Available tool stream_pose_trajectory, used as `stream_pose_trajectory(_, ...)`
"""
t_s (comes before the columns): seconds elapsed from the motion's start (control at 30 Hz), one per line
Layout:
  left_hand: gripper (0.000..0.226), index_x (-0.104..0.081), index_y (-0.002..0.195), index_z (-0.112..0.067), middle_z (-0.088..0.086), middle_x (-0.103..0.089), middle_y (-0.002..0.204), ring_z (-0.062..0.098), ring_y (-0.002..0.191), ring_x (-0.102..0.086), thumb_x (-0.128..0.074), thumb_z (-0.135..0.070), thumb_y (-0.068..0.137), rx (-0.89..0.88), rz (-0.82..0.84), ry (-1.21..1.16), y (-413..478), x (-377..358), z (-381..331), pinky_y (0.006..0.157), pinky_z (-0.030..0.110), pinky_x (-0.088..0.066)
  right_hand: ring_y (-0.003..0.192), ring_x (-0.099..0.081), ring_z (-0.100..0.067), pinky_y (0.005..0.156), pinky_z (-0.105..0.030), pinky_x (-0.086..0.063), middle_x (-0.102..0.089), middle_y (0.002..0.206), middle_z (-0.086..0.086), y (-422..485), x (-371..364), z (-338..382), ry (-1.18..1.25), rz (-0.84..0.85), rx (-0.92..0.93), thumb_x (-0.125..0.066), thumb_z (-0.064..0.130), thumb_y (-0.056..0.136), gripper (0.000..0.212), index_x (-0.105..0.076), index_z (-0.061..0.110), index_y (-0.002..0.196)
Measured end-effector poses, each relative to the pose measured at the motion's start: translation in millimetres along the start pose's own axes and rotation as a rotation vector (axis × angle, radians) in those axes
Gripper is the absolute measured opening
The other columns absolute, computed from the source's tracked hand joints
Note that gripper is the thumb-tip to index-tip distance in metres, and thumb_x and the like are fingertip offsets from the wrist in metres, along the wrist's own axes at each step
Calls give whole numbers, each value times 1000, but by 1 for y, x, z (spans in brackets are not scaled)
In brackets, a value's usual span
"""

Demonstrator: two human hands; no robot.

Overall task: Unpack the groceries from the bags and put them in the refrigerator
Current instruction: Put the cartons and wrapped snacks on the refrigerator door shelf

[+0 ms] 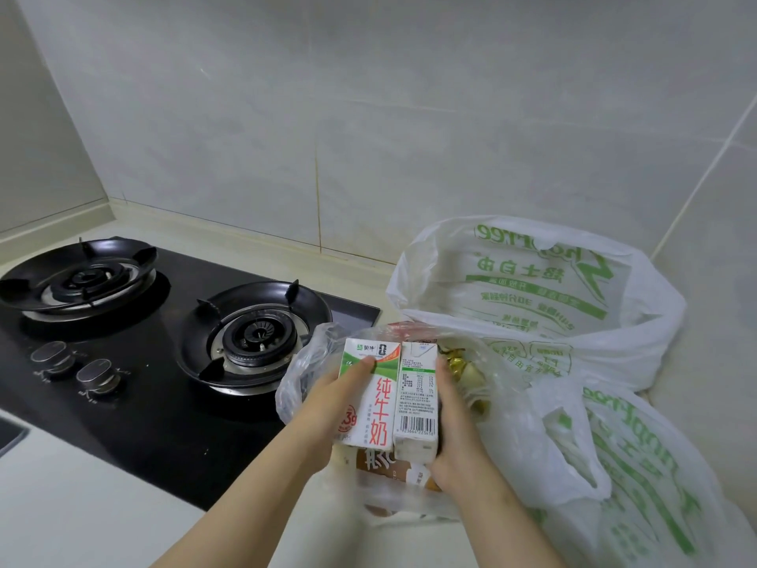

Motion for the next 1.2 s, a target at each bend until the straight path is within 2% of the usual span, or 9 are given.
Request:
stream_pose_trajectory(0.13, 22, -64, 88, -17, 0, -71, 65, 13, 52, -66, -56, -37, 91, 8, -28, 2, -2, 1, -2, 47, 21, -48, 96, -67, -36, 84, -57, -51, -70, 104, -16, -4, 2, 5, 19, -26, 8, -69, 40, 62, 60, -60, 13, 115)
stream_pose_trajectory(0.27, 25, -64, 80, -16, 4, -70, 65, 17, 54, -64, -61, -39, 87, 67, -71, -109, -3, 8, -4, 60, 29, -49, 91, -65, -33, 85, -51, -48, -71, 96, -17, -7, 7, 10, 286, -8, -16, -57, 44, 77, 42, -67, 14, 104)
stream_pose_trajectory(0.37, 23, -65, 84, -15, 7, -69, 71, 20, 59, -63, -63, -37, 86, 71, -86, -158, -4, 13, -7, 64, 31, -49, 91, -67, -37, 75, -50, -55, -69, 105, -21, -9, 13, 11, 532, 19, -57, -46, 49, 89, 48, -63, 14, 118)
stream_pose_trajectory(0.43, 23, -65, 89, -15, 8, -69, 76, 19, 59, -64, -63, -38, 85, 71, -77, -173, -5, 16, -9, 62, 31, -49, 98, -65, -41, 77, -56, -53, -64, 115, -24, -9, 16, 8, 560, 54, -41, -58, 52, 80, 58, -60, 13, 122)
stream_pose_trajectory(0.53, 28, -65, 97, -15, 9, -71, 82, 18, 59, -66, -64, -40, 83, 89, -71, -168, -6, 19, -11, 54, 26, -51, 102, -64, -40, 83, -55, -52, -66, 114, -22, -10, 17, 7, 471, 73, -9, -88, 46, 45, 82, -65, 13, 117)
stream_pose_trajectory(0.63, 40, -63, 110, -14, 11, -73, 92, 21, 66, -68, -67, -41, 81, 69, -100, -142, -6, 22, -12, 56, 26, -53, 69, -70, -32, 74, -46, -54, -72, 84, -19, -14, 14, 16, 337, 35, -9, -70, 35, 70, 33, -71, 9, 90)
stream_pose_trajectory(0.7, 42, -60, 113, -15, 12, -73, 92, 22, 68, -68, -68, -40, 81, 46, -109, -116, -7, 23, -13, 58, 28, -53, 64, -69, -29, 67, -40, -48, -72, 72, -14, -14, 15, 19, 214, -30, -1, -57, 28, 85, 23, -72, 12, 80)
stream_pose_trajectory(0.87, 22, -61, 99, -14, 5, -72, 74, 16, 56, -66, -59, -34, 89, -44, -94, -48, -20, 25, -18, 48, 21, -51, 88, -66, -34, 71, -42, -52, -72, 93, -16, -13, 6, 15, 28, -73, 0, -59, 36, 86, 32, -65, 16, 109)
stream_pose_trajectory(1.2, 27, -58, 100, -16, 1, -74, 77, 19, 67, -69, -58, -41, 88, -142, -406, 10, -74, 82, -15, 64, 32, -54, 75, -71, -29, 56, -31, -54, -74, 89, -14, -8, -66, -14, -229, 140, -103, -57, 40, 86, 36, -65, 14, 110)
Point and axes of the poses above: each hand's wrist, its own y-axis towards the middle knuckle, its own x-axis out of the back of the hand, z = x × y, the point moved 2 cm from there along y, towards the middle knuckle
